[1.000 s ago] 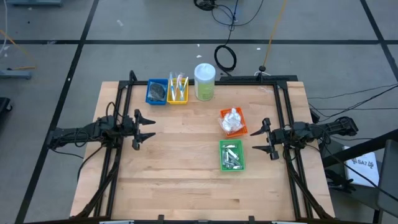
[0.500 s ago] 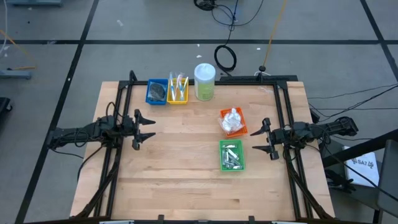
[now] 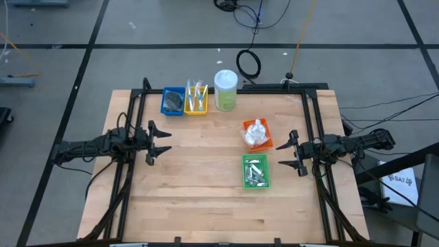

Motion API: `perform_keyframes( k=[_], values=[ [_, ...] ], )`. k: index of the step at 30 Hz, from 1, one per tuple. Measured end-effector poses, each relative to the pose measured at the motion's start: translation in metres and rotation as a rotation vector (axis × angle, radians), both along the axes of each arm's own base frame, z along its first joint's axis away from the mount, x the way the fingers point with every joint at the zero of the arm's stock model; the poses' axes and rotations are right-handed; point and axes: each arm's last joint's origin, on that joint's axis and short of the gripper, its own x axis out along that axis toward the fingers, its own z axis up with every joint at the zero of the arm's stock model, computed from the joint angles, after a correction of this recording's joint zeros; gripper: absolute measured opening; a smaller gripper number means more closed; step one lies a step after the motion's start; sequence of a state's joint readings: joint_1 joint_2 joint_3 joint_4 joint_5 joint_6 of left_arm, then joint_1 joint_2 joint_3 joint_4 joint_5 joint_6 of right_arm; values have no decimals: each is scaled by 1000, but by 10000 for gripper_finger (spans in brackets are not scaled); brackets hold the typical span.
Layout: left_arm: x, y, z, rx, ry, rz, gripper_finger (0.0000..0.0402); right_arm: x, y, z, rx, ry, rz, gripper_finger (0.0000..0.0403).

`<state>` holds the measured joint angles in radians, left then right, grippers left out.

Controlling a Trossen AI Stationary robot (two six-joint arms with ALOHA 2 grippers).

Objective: Pick & Place Travel size toiletries
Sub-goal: Return to Home Position

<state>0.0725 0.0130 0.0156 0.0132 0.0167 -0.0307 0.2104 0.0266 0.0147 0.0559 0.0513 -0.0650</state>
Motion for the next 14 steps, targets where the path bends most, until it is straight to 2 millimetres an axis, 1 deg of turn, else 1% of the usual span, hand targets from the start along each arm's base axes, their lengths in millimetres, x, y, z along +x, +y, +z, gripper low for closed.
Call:
perform_keyframes(
  k=[14],
  values=[
    [0, 0, 0, 0, 0, 0, 253, 0, 0, 0, 0, 1, 0, 243]
  ],
)
